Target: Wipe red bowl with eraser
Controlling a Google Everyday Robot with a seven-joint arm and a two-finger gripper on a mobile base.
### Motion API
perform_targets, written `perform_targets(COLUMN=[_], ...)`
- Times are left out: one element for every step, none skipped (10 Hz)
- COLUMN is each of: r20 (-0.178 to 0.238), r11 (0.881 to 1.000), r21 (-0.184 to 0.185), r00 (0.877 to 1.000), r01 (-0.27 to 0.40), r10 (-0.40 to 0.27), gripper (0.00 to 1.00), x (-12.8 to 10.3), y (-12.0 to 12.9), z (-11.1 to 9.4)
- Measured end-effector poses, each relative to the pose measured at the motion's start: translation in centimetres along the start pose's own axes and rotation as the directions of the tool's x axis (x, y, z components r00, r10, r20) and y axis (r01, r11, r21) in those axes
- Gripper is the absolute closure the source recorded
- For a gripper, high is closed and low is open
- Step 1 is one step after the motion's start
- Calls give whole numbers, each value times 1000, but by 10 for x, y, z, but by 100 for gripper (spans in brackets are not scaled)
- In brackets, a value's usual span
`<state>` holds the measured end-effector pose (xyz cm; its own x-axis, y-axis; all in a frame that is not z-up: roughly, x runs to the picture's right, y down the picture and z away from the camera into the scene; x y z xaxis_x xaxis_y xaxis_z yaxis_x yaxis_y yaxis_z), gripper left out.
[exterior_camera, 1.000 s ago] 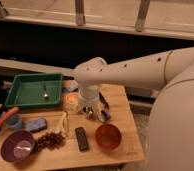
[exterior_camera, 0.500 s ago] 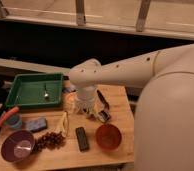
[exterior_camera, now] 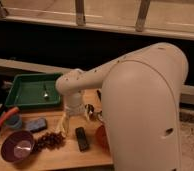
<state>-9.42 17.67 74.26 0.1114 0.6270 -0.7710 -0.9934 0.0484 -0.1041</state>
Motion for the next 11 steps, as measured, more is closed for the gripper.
perform_targets(r20=[-3,-2,-2,-2,-2,-5,-16,-28,-40,-59,-73], r11=[1000,1000,1000,1000,1000,1000,1000,1000,1000,1000,1000], r21=[-3,-1,-1,-1,-1,-7,-13,-22,-24,-25,-26], r00=[1000,1000,1000,1000,1000,1000,1000,1000,999,998,997], r01=[20,17,15,17,19,14,6,-2,-4,-2,2], r10=[-20,-17,-15,-17,-19,-14,-7,2,3,0,-4], gripper=[28,28,28,28,28,28,28,28,28,28,28], x=[2,2,1,2,2,2,3,4,5,8,11], y=[6,3,3,4,5,4,1,0,0,1,3], z=[3,3,2,2,3,3,7,13,17,24,29])
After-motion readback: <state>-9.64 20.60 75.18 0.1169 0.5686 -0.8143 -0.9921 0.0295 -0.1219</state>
